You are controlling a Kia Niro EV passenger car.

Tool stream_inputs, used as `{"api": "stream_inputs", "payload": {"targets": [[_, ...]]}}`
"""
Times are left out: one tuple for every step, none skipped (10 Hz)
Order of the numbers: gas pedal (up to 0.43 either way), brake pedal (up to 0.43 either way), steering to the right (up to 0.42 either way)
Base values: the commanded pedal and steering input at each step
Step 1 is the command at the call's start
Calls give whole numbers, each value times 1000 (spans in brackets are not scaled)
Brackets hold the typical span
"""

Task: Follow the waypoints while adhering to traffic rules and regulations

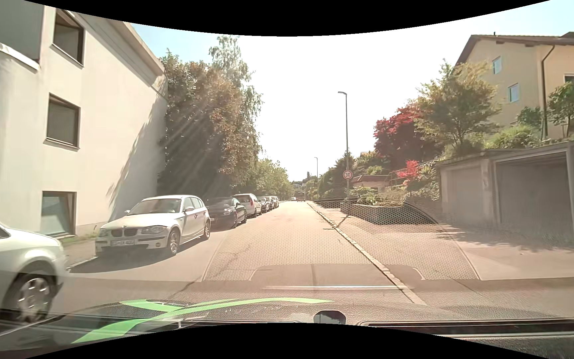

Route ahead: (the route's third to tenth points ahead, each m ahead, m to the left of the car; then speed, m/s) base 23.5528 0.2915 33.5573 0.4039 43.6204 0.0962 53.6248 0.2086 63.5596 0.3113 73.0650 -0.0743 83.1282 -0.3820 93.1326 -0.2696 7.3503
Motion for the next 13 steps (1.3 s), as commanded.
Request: {"api": "stream_inputs", "payload": {"targets": [[138, 0, -1], [130, 0, -9], [118, 0, -10], [110, 0, -9], [98, 0, -9], [98, 0, -8], [98, 0, -6], [98, 0, -6], [98, 0, -5], [87, 0, -5], [87, 0, -4], [87, 0, -4], [87, 0, -3]]}}
